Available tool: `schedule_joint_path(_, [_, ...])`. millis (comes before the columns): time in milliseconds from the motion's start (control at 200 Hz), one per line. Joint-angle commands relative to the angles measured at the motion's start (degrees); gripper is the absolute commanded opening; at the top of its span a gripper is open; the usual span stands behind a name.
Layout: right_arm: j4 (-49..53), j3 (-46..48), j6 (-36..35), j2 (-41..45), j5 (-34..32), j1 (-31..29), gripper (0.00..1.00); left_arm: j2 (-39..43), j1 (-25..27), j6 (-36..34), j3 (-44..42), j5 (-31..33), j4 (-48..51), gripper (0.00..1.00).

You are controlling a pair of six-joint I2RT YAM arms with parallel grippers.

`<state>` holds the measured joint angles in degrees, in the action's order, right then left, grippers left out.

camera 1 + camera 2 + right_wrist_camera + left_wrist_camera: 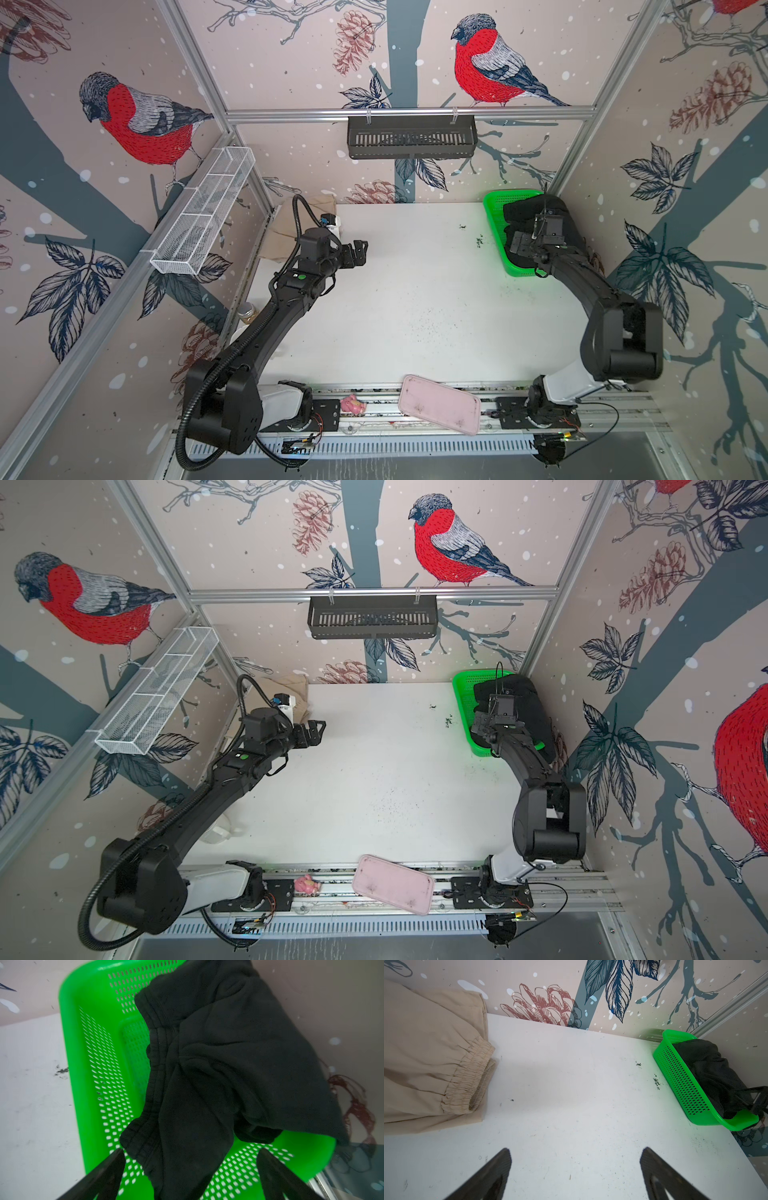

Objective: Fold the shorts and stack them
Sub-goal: 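Reach the right gripper into the green basket and grasp the dark sweatpants, then lift the dark sweatpants out of the basket with the right gripper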

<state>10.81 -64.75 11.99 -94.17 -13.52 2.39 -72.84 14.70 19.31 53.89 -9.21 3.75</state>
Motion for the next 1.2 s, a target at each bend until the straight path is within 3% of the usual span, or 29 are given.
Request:
schedule_joint_path(0, [1.1,-2.6,-0.9,-5.0,-1.5,0.1,1.00,-0.2,-0.1,0.6,1.4,-1.8,-3.5,0.97])
schedule_joint_path(155, [1.1,-7.4,-0.9,-12.7,-1.2,-0.6,1.00,1.7,-3.6,3.4,-1.8,-6.1,-11.4,0.97])
schedule_joint_path(260, [2.6,-11.5,-0.8,-17.9,-1.1,-1.3,1.00,3.0,-6.4,5.4,-5.8,-5.6,-16.3,0.97])
schedule_joint_path(515, [5.5,-19.0,-1.3,-27.0,-0.8,-2.2,0.94,0.8,-7.4,3.3,-5.4,-3.5,-14.7,0.97])
schedule_joint_path(670, [7.2,-18.5,-1.2,-27.1,-1.1,-2.2,0.74,-0.6,-7.9,1.7,-4.6,-1.6,-13.2,0.97])
schedule_joint_path(795, [4.6,-14.3,-0.1,-23.9,-0.1,-2.0,0.33,-1.8,-8.4,1.9,-5.8,-2.2,-15.3,0.97])
schedule_joint_path(890, [2.0,-11.9,0.5,-21.1,0.9,-1.7,0.13,-4.4,-8.5,2.1,-5.6,-3.0,-15.7,0.97])
schedule_joint_path(1010, [0.1,-12.5,1.4,-18.1,2.6,-1.3,0.04,-7.3,-8.7,1.2,-3.2,-3.3,-13.0,0.97])
schedule_joint_path(1196, [3.4,-17.3,1.5,-14.2,2.4,-1.4,0.02,-8.3,-8.6,-4.5,1.1,0.4,-8.1,0.97])
